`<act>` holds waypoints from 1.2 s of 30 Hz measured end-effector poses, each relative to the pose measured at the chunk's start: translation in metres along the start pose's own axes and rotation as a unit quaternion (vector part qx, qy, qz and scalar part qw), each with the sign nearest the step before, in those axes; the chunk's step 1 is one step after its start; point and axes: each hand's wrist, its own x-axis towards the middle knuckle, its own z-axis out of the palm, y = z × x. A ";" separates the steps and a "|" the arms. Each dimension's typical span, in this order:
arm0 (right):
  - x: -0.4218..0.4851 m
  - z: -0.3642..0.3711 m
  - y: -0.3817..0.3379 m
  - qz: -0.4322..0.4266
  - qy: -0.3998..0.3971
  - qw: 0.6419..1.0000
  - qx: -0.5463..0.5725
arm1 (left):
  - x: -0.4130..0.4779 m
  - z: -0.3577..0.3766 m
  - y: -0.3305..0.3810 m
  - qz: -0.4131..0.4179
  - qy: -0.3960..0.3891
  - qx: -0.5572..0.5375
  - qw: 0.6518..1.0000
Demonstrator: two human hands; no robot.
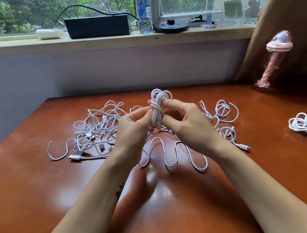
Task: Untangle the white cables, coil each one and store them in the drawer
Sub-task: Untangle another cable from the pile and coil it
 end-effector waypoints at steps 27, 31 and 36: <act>-0.005 0.019 -0.007 0.041 0.099 0.967 0.230 | 0.006 -0.004 0.001 -0.037 -0.009 -0.113 0.993; -0.004 0.015 -0.007 0.034 0.085 0.970 0.223 | 0.007 -0.004 0.004 -0.036 -0.014 -0.104 0.994; -0.004 0.011 -0.007 0.035 0.073 0.975 0.207 | 0.010 -0.008 0.002 -0.032 -0.007 -0.099 0.995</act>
